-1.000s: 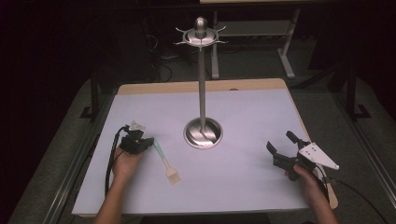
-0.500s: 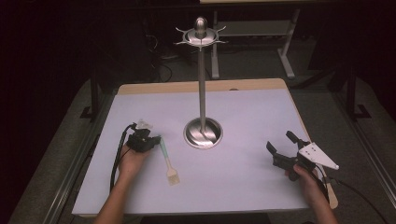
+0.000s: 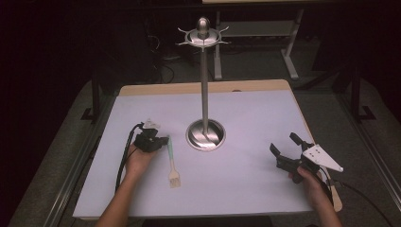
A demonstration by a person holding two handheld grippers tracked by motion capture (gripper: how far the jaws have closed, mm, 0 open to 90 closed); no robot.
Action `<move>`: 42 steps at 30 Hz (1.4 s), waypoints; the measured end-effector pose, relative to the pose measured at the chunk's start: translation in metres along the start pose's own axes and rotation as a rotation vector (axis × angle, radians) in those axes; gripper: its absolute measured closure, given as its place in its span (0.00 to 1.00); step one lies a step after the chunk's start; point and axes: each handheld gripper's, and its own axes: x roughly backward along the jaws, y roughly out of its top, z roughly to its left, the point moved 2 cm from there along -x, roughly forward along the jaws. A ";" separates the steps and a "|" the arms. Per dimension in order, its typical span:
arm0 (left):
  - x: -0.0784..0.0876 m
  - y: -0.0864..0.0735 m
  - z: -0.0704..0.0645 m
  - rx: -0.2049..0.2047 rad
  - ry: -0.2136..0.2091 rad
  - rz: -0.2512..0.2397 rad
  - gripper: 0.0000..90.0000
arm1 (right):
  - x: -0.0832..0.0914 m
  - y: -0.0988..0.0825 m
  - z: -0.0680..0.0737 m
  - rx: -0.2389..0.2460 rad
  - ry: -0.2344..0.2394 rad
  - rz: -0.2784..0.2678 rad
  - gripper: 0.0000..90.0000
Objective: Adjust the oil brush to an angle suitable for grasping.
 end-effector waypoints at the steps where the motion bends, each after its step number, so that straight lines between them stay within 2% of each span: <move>1: -0.001 0.001 -0.001 -0.003 -0.005 0.001 1.00 | 0.000 0.000 0.000 0.000 0.000 0.000 0.15; 9: -0.009 0.008 -0.011 -0.023 -0.026 -0.002 1.00 | 0.000 0.000 0.000 -0.003 -0.001 0.000 0.15; 20: -0.014 0.009 -0.019 -0.018 -0.069 -0.021 1.00 | 0.000 0.000 0.000 -0.002 -0.001 0.000 0.15; 22: -0.014 0.010 -0.020 -0.043 -0.073 -0.010 1.00 | 0.000 0.000 0.000 0.000 0.000 -0.001 0.15; 28: -0.016 0.011 -0.026 -0.048 -0.095 -0.016 1.00 | 0.000 0.000 0.000 -0.001 0.000 -0.002 0.15; 33: -0.017 0.012 -0.028 -0.063 -0.089 -0.016 1.00 | 0.000 0.000 0.000 0.000 0.000 -0.003 0.15; 35: -0.014 0.012 -0.029 -0.051 -0.094 -0.015 1.00 | 0.000 0.000 0.000 0.001 -0.001 -0.003 0.15; 37: -0.008 0.013 -0.031 -0.059 -0.098 -0.016 1.00 | 0.000 0.000 0.000 0.001 -0.001 -0.003 0.15; 42: 0.013 0.012 -0.049 -0.062 -0.141 -0.019 1.00 | 0.000 0.000 0.000 -0.002 -0.001 -0.002 0.15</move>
